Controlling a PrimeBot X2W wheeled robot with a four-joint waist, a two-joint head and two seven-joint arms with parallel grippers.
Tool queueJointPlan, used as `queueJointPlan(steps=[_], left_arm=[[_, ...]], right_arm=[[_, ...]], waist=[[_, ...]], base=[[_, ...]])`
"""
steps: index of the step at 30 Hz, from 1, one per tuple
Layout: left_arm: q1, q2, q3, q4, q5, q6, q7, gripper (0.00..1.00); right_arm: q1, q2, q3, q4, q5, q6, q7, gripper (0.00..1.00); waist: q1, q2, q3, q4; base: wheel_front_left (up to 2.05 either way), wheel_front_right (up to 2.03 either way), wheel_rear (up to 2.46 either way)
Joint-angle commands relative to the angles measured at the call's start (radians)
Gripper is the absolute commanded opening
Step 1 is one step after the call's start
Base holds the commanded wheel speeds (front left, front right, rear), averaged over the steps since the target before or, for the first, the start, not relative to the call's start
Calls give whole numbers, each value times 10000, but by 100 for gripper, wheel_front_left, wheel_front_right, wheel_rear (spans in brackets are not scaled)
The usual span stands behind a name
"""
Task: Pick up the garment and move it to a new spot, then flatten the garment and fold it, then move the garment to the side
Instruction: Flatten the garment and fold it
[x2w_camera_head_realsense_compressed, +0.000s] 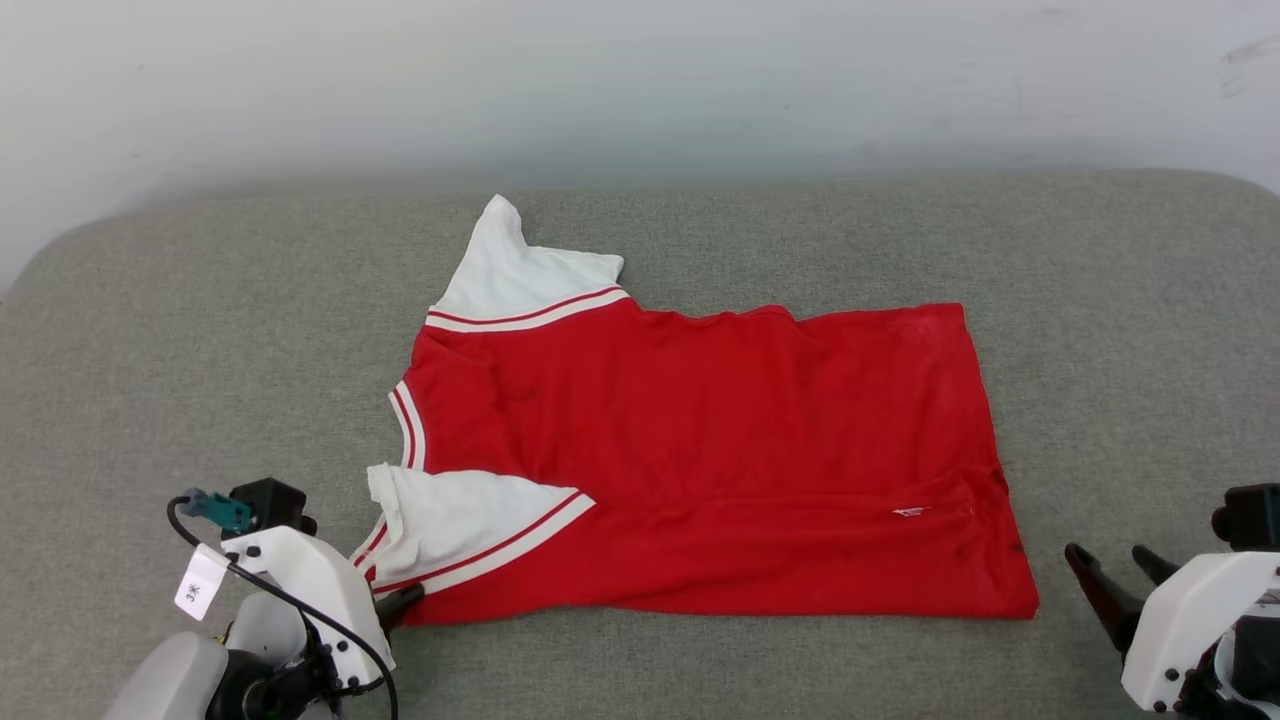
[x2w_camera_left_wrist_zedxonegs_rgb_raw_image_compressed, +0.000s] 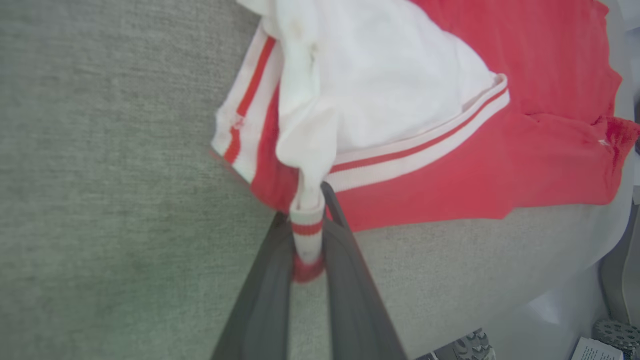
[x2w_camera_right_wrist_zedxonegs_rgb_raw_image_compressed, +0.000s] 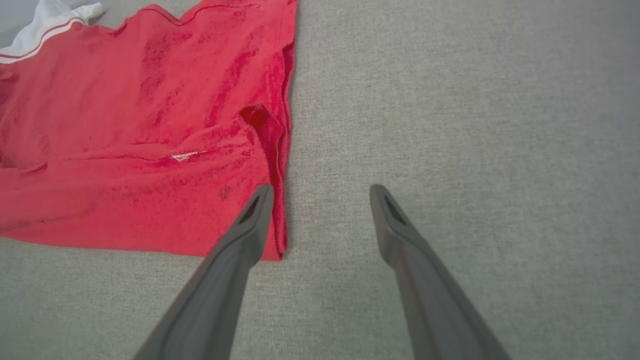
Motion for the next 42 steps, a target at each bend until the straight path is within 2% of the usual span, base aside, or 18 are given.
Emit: queueJointPlan(steps=[1, 6, 12, 18, 19, 20, 21, 22, 31, 35, 42], left_arm=[[124, 102, 51, -400, 124, 99, -133, 0], [205, 276, 43, -1454, 392, 343, -327, 0], [19, 298, -2, -2162, 568, 484, -380, 0], [-16, 166, -45, -2274, 618, 512, -500, 0], [8, 129, -5, -2268, 567, 512, -560, 0], [50, 119, 22, -2257, 524, 504, -599, 0], [98, 119, 34, -2243, 502, 483, -637, 0], [133, 129, 40, -2222, 496, 472, -652, 0], [385, 99, 207, -2359, 404, 368, -1051, 0], [832, 272, 324, -2607, 453, 533, -1222, 0], [1819, 486, 358, -3254, 653, 971, -1447, 0]], right_arm=[[14, -136, 106, -8, 75, -4, 677, 100], [-321, -382, 566, 144, 149, -6, 2050, 100], [-1055, -383, 1336, 948, 326, -6, 2064, 100], [-1389, -357, 2360, 2282, 756, -3, 2287, 100], [-1411, -350, 2490, 2454, 828, -1, 2360, 79], [-1447, -358, 2608, 2629, 908, -1, 2443, 41], [-1476, -366, 2691, 2766, 1035, -1, 2517, 9], [-1499, -384, 2759, 2853, 1105, -1, 2562, 0], [-1952, -867, 2697, 2587, 1295, -6, 2095, 0], [-1778, -998, 2536, 1937, 1177, -4, 1787, 0], [-934, -1060, 2345, 953, 952, -6, 1971, 0]], waist=[[-1, 0, -13, 74], [-1, 0, 213, 321], [-1, 0, 653, 572], [-1, 0, 877, 736], [-1, 0, 886, 742], [-1, 0, 887, 741], [-1, 0, 886, 742], [-1, 0, 886, 741], [-1, 0, 548, 684], [-1, 0, 78, 605], [-1, 0, -606, 584]], base=[[0, 0, 0], [0, 0, 0], [0, 0, 0], [0, 0, 0], [0, 0, 0], [0, 0, 0], [0, 0, 0], [0, 0, 0], [0, 0, 0], [0, 0, 0], [0, 0, 0]])
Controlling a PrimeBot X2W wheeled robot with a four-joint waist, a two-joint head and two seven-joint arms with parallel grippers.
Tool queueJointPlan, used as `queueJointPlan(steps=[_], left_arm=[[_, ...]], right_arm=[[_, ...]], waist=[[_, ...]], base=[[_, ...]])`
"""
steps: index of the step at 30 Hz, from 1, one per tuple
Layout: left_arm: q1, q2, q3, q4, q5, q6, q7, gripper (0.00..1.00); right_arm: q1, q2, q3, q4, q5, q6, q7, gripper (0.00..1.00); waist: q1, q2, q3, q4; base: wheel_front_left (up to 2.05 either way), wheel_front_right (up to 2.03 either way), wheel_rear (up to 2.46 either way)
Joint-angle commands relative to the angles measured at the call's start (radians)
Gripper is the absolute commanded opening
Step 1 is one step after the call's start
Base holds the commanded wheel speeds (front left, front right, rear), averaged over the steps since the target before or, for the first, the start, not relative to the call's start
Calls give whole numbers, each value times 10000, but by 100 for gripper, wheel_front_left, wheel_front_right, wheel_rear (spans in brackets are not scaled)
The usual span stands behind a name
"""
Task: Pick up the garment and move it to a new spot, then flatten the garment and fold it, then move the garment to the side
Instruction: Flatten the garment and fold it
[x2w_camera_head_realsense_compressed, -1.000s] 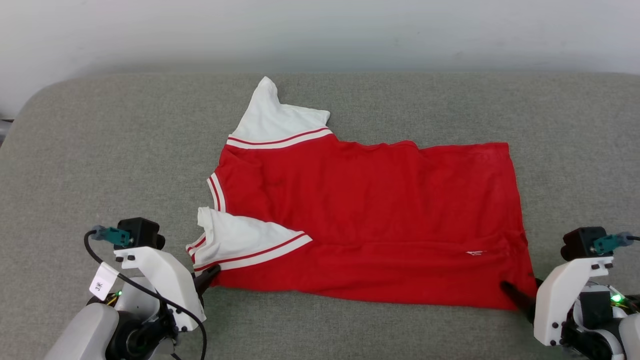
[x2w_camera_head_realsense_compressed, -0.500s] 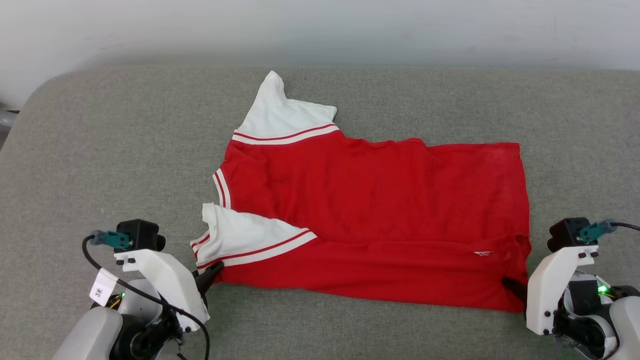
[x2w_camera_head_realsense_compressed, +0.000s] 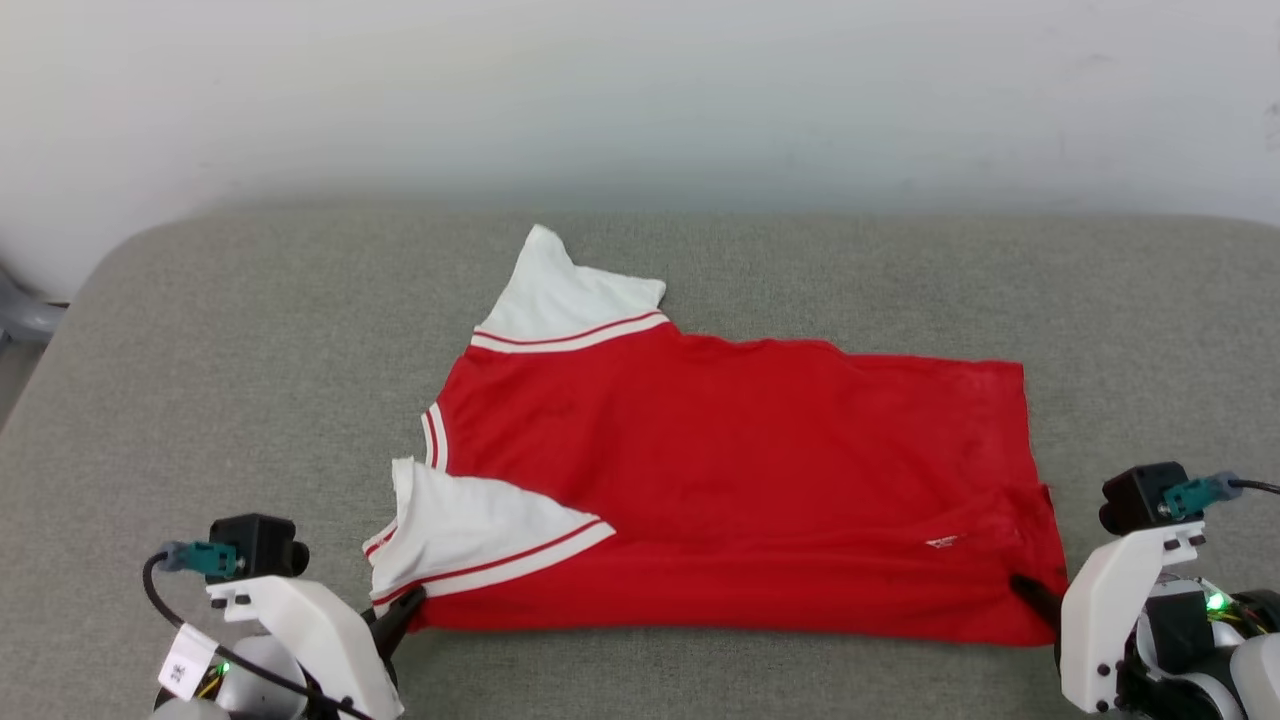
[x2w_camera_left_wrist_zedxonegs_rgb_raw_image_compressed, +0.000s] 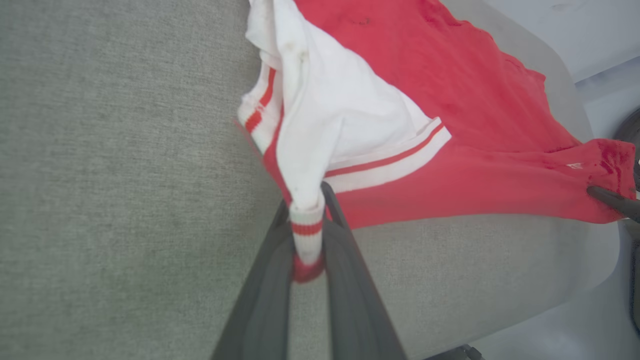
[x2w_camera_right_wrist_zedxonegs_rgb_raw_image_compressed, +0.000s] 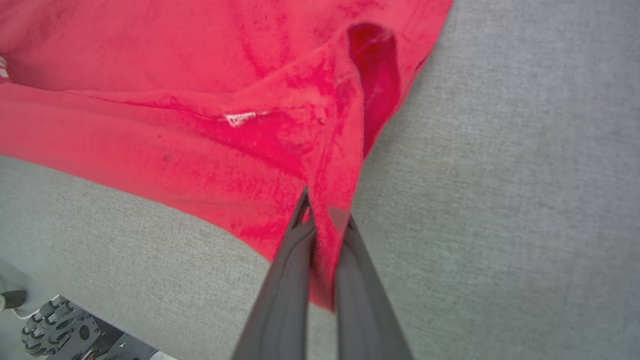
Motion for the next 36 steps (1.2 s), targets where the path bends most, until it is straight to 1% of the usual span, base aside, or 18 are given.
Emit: queueJointPlan(steps=[1, 9, 13, 18, 19, 20, 21, 22, 23, 28, 30, 32, 36], left_arm=[[132, 72, 56, -48, 72, 56, -53, 0], [1642, 190, 153, -674, -135, 779, -14, 0], [2355, 110, 246, -751, -373, 1031, -13, 0], [2774, -275, 263, -421, -749, 950, -184, 0], [2740, -356, 250, -301, -754, 907, -250, 0], [2678, -386, 237, -162, -738, 859, -322, 9], [2625, -477, 199, 3, -789, 790, -334, 45], [2571, -576, 169, 128, -841, 739, -349, 86], [2500, -635, 132, 287, -847, 647, -396, 100], [2150, -740, 139, 796, -705, 346, -734, 100], [2000, -668, 154, 845, -514, 282, -956, 100], [1845, -617, 231, 821, -283, 255, -1304, 100], [1436, -589, 401, 768, 411, 378, -2340, 100]], right_arm=[[131, -71, -38, -73, -24, -8, 4, 0], [1495, 207, -429, -1046, -165, -8, 276, 0], [2237, 460, -736, -1311, -199, -8, 332, 0], [2877, 741, -979, -1183, -474, -8, 12, 0], [2944, 847, -996, -1108, -438, -8, -127, 5], [3015, 922, -996, -1001, -433, -8, -252, 47], [3055, 936, -971, -896, -477, -8, -389, 100], [3074, 995, -994, -813, -475, -8, -534, 100], [3077, 1010, -942, -746, -521, -6, -736, 100], [3106, 1112, -713, -572, -483, -6, -1824, 100], [3054, 1144, -733, -606, -583, -6, -2419, 100], [2966, 1275, -829, -649, -676, -6, -3043, 100], [2764, 1581, -1126, -775, -1022, -8, -4081, 100]], waist=[[0, 0, -167, -11], [0, 0, -791, 40], [0, 0, -920, 81], [0, 0, -992, 103], [0, 0, -986, 111], [0, 0, -977, 107], [0, 0, -968, 106], [0, 0, -959, 104], [0, 0, -948, 99], [0, 0, -944, 37], [0, 0, -954, -3], [0, 0, -972, -49], [0, 0, -1010, -137]], base=[[0, 0, 0], [0, 0, 0], [0, 0, 0], [0, 0, 0], [0, 0, 0], [0, 0, 0], [0, 0, 0], [0, 0, 0], [0, 0, 0], [0, 0, 0], [0, 0, 0], [0, 0, 0], [0, 0, 0]])
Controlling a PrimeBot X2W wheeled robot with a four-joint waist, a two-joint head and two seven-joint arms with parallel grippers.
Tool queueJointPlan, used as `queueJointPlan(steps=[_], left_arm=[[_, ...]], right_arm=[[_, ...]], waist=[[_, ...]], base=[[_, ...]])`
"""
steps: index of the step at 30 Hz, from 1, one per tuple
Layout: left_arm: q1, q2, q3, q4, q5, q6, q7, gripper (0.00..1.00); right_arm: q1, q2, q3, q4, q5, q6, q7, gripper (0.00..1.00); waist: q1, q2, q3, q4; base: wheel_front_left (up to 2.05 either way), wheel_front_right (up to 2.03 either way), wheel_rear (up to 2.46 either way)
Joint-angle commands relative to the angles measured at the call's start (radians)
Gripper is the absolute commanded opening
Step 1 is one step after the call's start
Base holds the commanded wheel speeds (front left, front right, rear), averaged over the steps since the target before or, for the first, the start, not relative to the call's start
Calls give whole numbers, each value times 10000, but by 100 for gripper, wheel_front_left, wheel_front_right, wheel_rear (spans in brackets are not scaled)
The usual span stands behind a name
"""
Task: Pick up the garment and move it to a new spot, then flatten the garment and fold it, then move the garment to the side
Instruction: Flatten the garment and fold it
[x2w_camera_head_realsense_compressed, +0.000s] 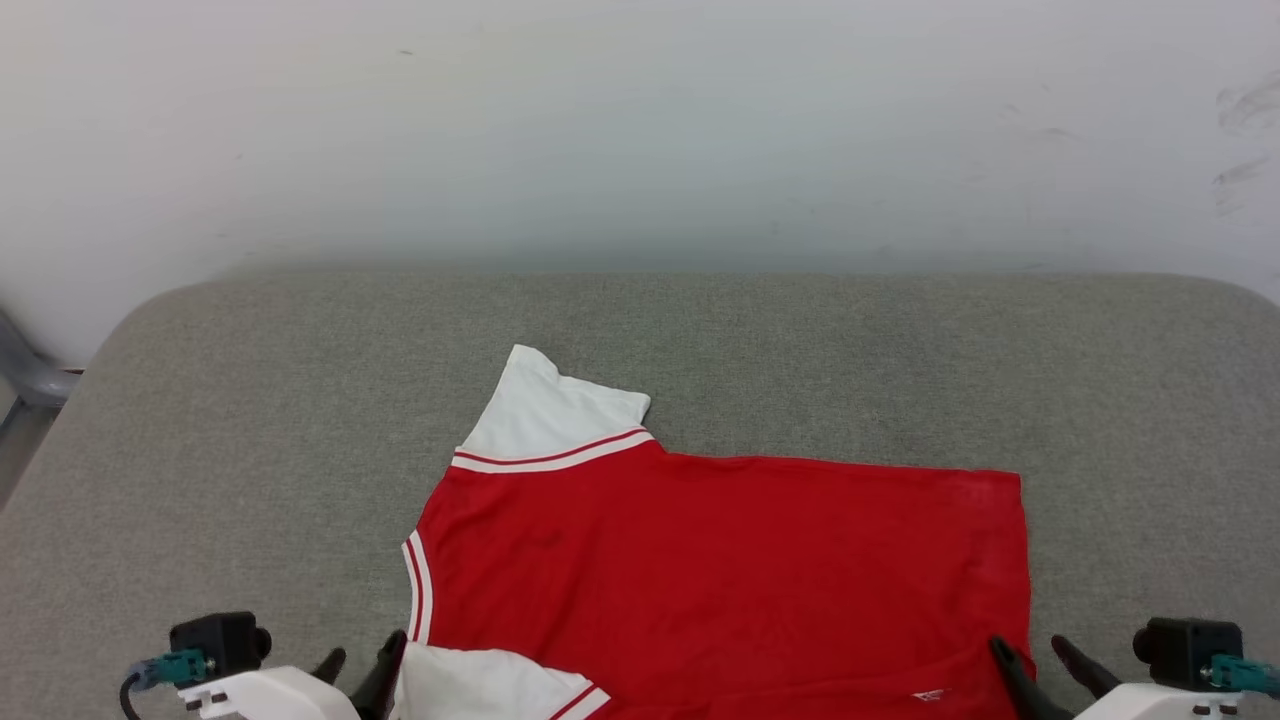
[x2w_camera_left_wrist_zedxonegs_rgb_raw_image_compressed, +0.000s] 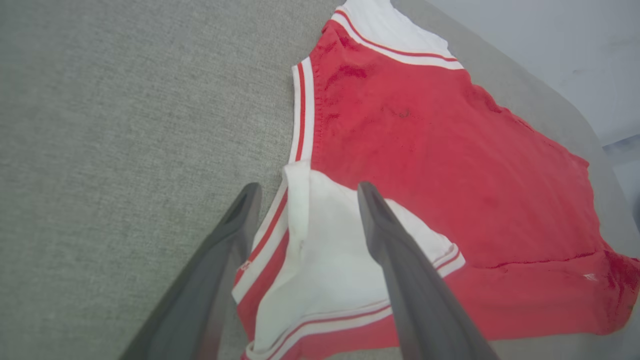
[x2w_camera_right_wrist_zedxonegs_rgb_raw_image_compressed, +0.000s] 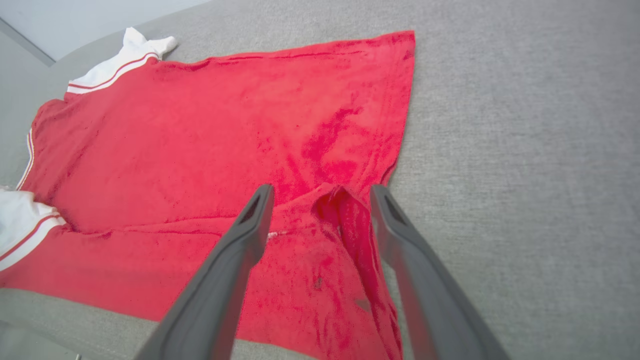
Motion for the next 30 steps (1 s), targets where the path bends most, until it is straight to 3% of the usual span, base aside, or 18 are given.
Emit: queueJointPlan(steps=[1, 11, 16, 20, 24, 30], left_arm=[[-305, 55, 85, -73, 384, 62, -518, 100], [-1727, -130, 52, -498, 2192, 61, -3112, 100], [-2620, -192, -87, -527, 2867, 119, -3708, 100], [-3609, -222, -91, -220, 2948, -24, -3628, 100], [-4892, -121, -51, 636, 2650, -538, -3168, 100], [-7028, 22, -206, 2330, 1939, -1409, -1427, 100]], right_arm=[[-227, 190, -163, -147, -224, -4, -472, 100], [-810, 828, -770, -1252, -1498, -6, -2079, 100], [-1201, 961, -817, -2069, -1680, -6, -2299, 100], [-1644, 1006, -969, -2481, -1832, -4, -2247, 100], [-2159, 1029, -1005, -2736, -1997, -4, -2272, 100], [-2724, 1098, -1073, -2716, -2049, -4, -2339, 100]], waist=[[0, 0, -15, -46], [0, 0, 290, -264], [0, 0, 1033, -383], [0, 0, 1840, -512], [0, 0, 2540, -743], [0, 0, 3183, -1105]], base=[[0, 0, 0], [0, 0, 0], [0, 0, 0], [0, 0, 0], [0, 0, 0], [0, 0, 0]])
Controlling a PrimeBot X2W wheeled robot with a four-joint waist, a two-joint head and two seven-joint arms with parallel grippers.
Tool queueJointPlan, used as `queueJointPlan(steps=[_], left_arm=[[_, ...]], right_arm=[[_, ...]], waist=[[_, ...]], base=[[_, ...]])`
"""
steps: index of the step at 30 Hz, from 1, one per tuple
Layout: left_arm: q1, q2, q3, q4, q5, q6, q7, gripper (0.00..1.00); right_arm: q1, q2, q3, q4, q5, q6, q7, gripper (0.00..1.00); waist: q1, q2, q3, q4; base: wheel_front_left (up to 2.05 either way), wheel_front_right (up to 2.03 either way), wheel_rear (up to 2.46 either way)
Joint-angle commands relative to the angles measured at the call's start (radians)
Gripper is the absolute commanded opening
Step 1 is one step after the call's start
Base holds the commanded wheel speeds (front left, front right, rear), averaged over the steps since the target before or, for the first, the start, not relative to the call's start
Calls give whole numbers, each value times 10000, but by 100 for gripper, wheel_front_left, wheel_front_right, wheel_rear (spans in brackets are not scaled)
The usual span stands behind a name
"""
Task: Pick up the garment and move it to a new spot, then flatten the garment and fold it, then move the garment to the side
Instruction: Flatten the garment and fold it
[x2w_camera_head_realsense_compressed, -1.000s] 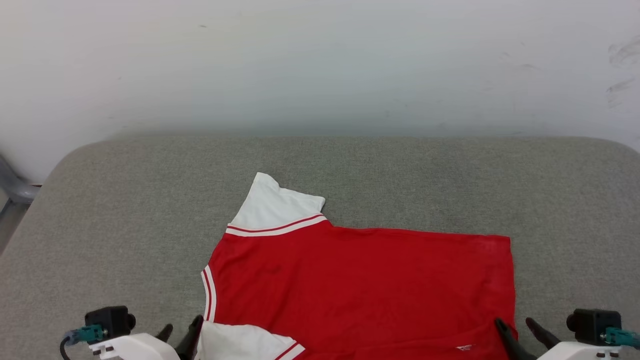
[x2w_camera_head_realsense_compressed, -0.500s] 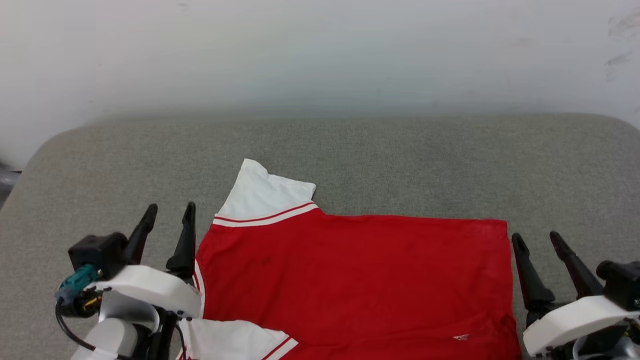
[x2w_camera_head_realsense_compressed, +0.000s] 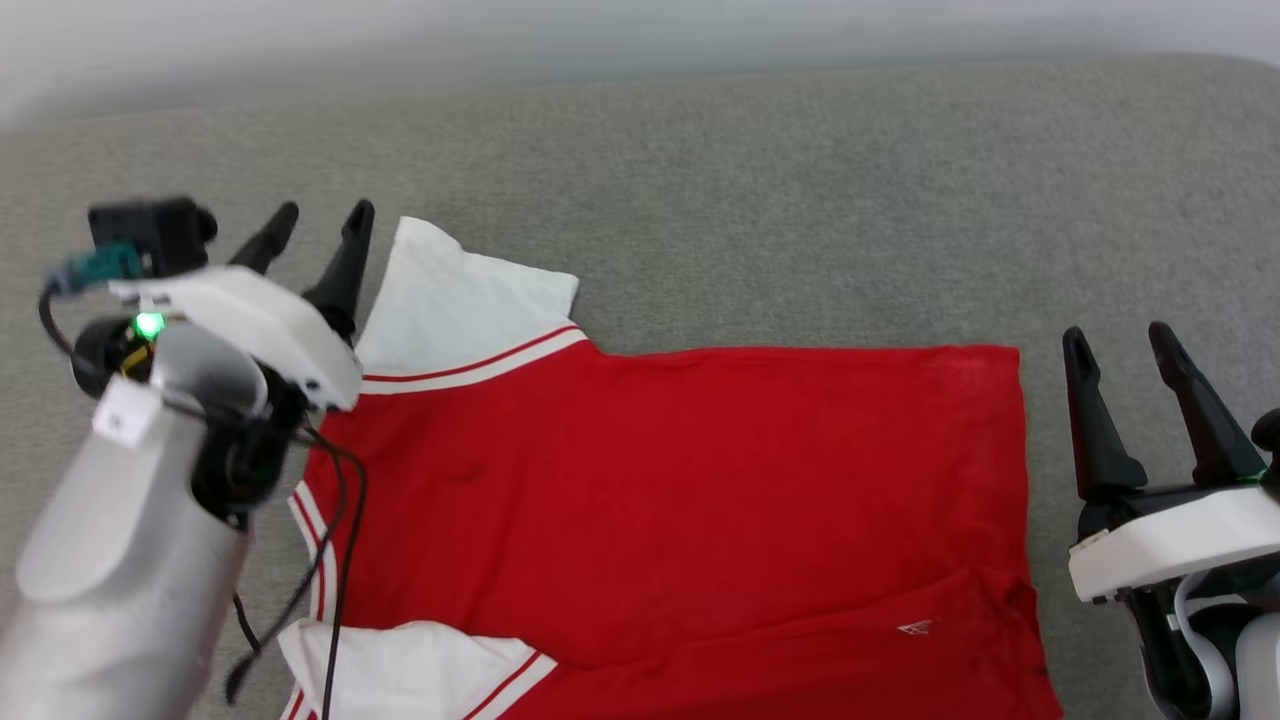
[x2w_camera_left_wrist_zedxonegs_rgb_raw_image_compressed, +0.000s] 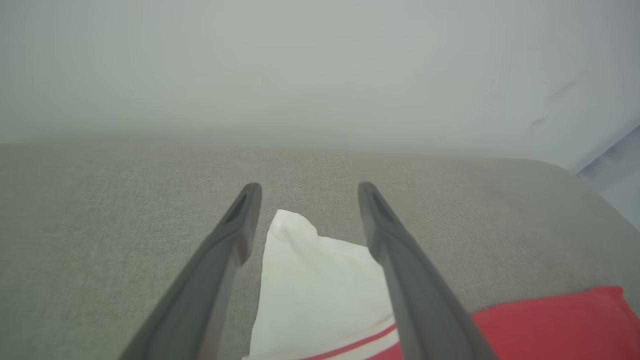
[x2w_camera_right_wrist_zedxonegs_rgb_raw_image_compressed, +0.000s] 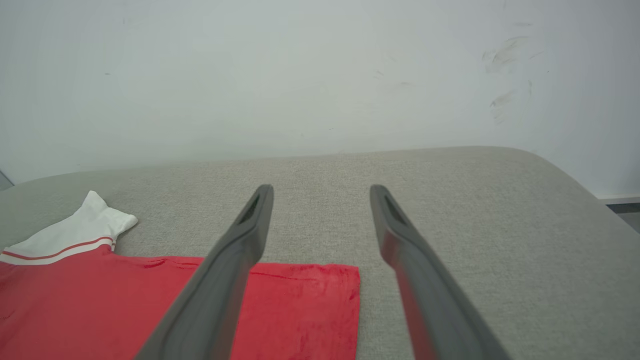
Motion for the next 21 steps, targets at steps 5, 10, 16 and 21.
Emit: queueJointPlan(steps=[5, 10, 16, 21], left_arm=[[-2196, 366, -325, 1470, -590, -556, 2642, 100], [-3582, 660, -416, 2516, -1210, -432, 5221, 100], [-4193, 975, -428, 3402, -1567, 220, 7151, 100], [-4296, 1128, -300, 3945, -1765, 672, 7842, 100]], right_arm=[[-454, 147, 57, 122, -59, -6, -93, 100], [-677, 215, 190, 212, -10, -6, -176, 100], [-814, 289, 312, 315, 66, -6, -293, 100], [-925, 380, 386, 465, 290, -6, -420, 100]], waist=[[-2, 0, 719, -699], [-2, 0, 1118, -1149], [-2, 0, 1538, -1580], [-2, 0, 2028, -1865]], base=[[0, 0, 0], [0, 0, 0], [0, 0, 0], [0, 0, 0]])
